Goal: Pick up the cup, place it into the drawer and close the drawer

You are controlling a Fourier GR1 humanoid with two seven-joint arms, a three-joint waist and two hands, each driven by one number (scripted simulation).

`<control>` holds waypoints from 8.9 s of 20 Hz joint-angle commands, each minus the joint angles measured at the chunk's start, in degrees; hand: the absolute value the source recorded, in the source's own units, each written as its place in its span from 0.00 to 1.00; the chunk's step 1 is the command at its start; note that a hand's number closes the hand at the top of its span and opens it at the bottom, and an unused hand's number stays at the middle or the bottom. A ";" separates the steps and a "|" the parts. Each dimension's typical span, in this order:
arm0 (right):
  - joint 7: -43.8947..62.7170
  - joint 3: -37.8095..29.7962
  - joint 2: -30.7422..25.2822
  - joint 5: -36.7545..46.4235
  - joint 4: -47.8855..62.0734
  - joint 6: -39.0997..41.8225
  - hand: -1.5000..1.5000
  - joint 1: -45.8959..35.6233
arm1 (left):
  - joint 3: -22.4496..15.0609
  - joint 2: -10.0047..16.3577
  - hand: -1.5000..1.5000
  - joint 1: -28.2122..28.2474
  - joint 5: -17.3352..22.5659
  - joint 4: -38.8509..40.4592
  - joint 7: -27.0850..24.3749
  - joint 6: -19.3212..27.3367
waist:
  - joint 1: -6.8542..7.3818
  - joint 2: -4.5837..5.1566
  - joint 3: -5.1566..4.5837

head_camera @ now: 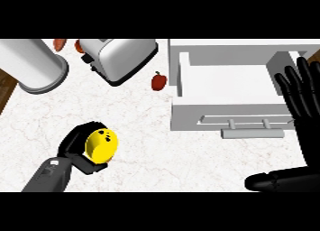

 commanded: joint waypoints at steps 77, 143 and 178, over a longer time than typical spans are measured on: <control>-3.45 -2.93 -1.16 -2.31 3.87 3.86 0.00 0.13 | -18.46 -12.84 1.00 -50.31 27.91 0.67 27.86 58.02 | -2.54 0.47 0.18; -17.96 12.22 -15.91 40.16 14.45 10.84 1.00 3.41 | -16.58 18.62 0.00 5.00 46.71 -55.89 26.70 49.82 | 2.41 -0.36 0.14; -42.84 1.17 -10.70 54.99 102.62 -6.49 0.00 -43.65 | -2.61 16.88 0.00 15.83 44.62 -55.61 28.61 29.18 | 4.67 1.35 0.33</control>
